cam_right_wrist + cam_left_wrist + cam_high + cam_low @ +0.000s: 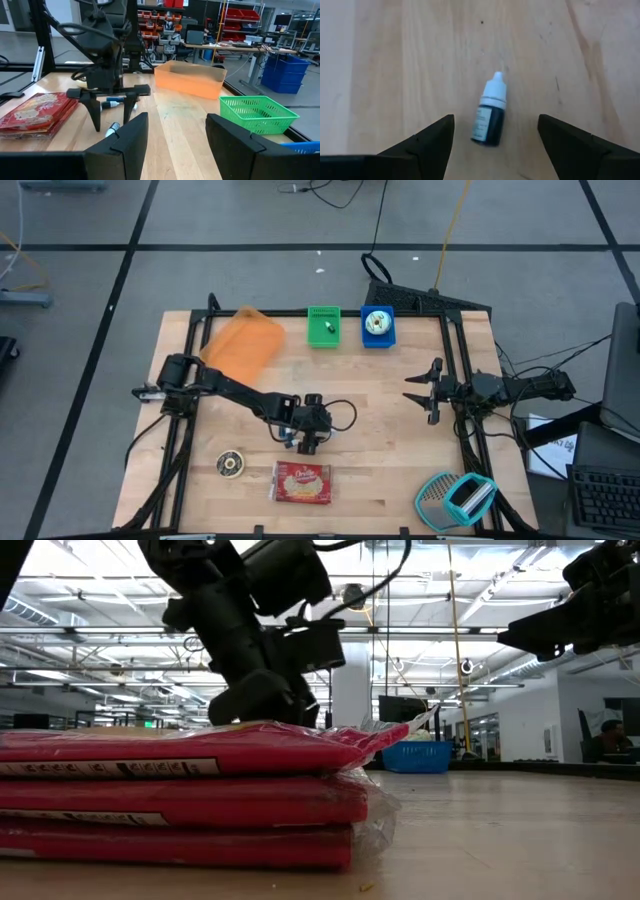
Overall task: Pick & Place Food Item
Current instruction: Put the purple food coloring bottle into the green bin
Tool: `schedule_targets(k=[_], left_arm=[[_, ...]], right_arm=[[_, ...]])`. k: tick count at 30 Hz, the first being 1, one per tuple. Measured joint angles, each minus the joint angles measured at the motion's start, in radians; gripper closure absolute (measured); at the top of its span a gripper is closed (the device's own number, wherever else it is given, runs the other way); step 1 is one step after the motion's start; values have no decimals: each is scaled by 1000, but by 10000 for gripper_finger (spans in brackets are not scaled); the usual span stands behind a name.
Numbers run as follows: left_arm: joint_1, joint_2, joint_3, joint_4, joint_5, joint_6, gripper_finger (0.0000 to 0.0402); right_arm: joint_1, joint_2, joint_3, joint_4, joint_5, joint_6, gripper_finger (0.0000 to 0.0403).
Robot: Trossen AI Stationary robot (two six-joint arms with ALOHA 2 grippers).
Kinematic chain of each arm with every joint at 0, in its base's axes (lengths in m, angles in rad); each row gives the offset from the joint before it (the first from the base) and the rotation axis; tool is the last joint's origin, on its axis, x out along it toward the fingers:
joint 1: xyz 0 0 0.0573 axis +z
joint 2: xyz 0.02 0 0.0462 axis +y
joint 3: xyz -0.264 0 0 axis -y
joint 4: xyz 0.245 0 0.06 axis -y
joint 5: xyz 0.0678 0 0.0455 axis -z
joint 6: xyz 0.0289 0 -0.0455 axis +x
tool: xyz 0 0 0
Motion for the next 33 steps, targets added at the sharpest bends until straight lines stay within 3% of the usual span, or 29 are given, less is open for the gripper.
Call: schedule_targets(k=[8, 21, 33], left_arm=[[1, 21, 2, 7, -3, -4, 118], [1, 21, -3, 76, 46, -8, 261], [18, 23, -3, 107, 34, -195, 305]], right_arm=[[0, 0, 0, 0, 0, 0, 216], [0, 0, 0, 0, 0, 0, 216], [0, 0, 0, 0, 0, 0, 216]])
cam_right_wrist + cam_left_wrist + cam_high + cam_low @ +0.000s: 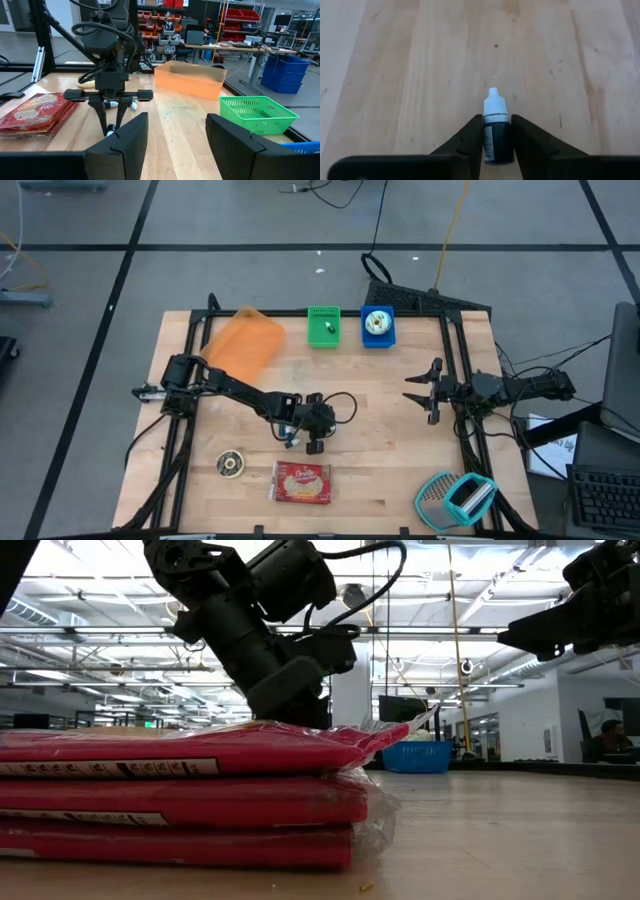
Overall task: Pick & Place Food Item
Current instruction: Put the purple food coloring bottle into the green bin
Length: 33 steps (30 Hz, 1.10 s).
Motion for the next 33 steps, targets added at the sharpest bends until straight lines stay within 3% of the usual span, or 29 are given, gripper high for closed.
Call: schedule_targets(k=[15, 22, 33], left_arm=[[53, -3, 0, 75, -253, -180, 311], [136, -7, 1, 232, -264, -179, 311], [315, -27, 3, 345, -308, -200, 311]], right_arm=[[0, 0, 0, 0, 0, 0, 216], [0, 0, 0, 0, 0, 0, 216], [0, 0, 0, 0, 0, 0, 216]])
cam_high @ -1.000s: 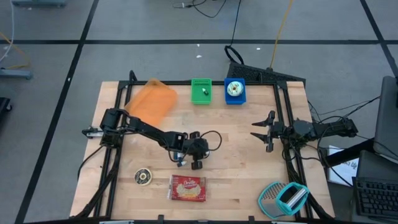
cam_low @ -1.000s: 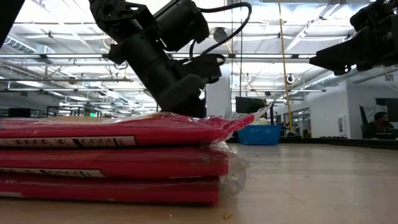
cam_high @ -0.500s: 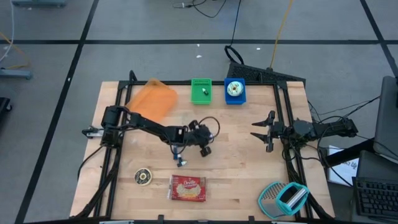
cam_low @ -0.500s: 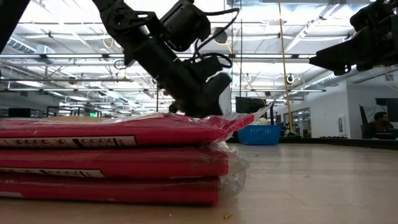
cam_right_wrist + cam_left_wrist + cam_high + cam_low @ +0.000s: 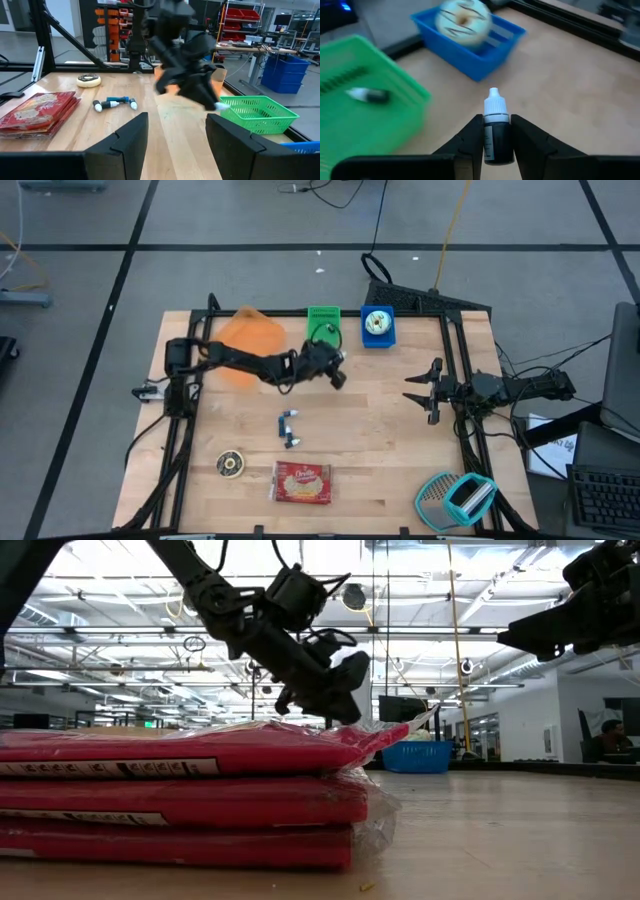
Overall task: Pick & Place Food Item
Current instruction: Put the purple food coloring bottle into the green bin, then put the blue food coloring bottle into the green bin
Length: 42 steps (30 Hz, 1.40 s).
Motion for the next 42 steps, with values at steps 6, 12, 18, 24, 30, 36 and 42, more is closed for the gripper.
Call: schedule_targets(k=[6, 12, 18, 24, 30, 36, 42], left_arm=[[86, 0, 0, 5, 0, -11, 311], [153, 0, 0, 2, -1, -75, 311], [197, 0, 0, -17, -4, -96, 311], [223, 0, 0, -99, -48, -196, 311], [219, 0, 0, -109, -48, -182, 307], [218, 0, 0, -110, -51, -181, 295], [218, 0, 0, -110, -51, -180, 294]], right_arm=[[0, 0, 0, 0, 0, 0, 216], [0, 0, 0, 0, 0, 0, 216], [0, 0, 0, 0, 0, 0, 216], [0, 0, 0, 0, 0, 0, 216], [0, 0, 0, 0, 0, 0, 216], [0, 0, 0, 0, 0, 0, 216], [0, 0, 0, 0, 0, 0, 216]])
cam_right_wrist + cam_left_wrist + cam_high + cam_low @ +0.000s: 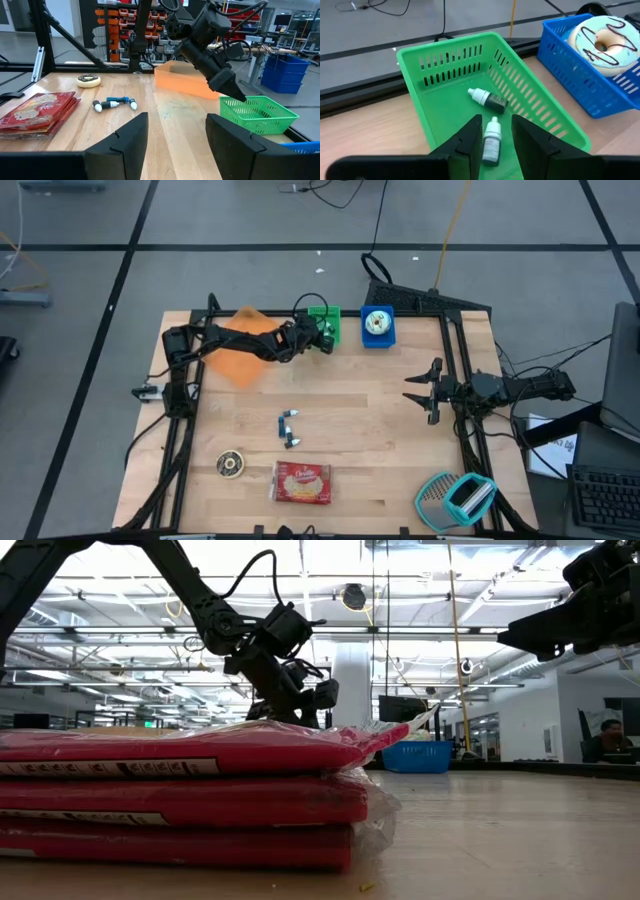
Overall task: Pick & Place Food Item
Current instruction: Put the blue food coloring bottle into the green bin
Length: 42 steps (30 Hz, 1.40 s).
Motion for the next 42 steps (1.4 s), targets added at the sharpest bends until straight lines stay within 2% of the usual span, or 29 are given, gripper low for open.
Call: schedule_targets(k=[6, 8, 11, 16, 23, 27, 32, 37, 40, 42], left_arm=[[0, 0, 0, -1, 0, 9, 293], [0, -1, 0, 2, 6, 57, 293], [-2, -31, -1, 11, 84, 132, 293], [-23, -115, -1, -32, 281, 184, 293], [-97, -255, 0, -280, 459, 113, 293], [-182, -293, 0, -444, 522, 38, 293], [-333, -294, 0, -627, 528, -124, 293], [-497, -294, 0, -889, 530, -483, 293], [-575, -294, 0, -984, 516, -660, 293], [-617, -294, 0, -1026, 469, -773, 293]], right_arm=[[0, 0, 0, 0, 0, 0, 216], [0, 0, 0, 0, 0, 0, 216], [0, 0, 0, 0, 0, 0, 216], [0, 0, 0, 0, 0, 0, 216], [0, 0, 0, 0, 0, 0, 216], [0, 0, 0, 0, -1, 0, 216], [0, 0, -1, 0, 0, 0, 216], [0, 0, -1, 1, 0, 0, 216], [0, 0, -1, 0, 0, 0, 216], [0, 0, -1, 0, 0, 0, 216]])
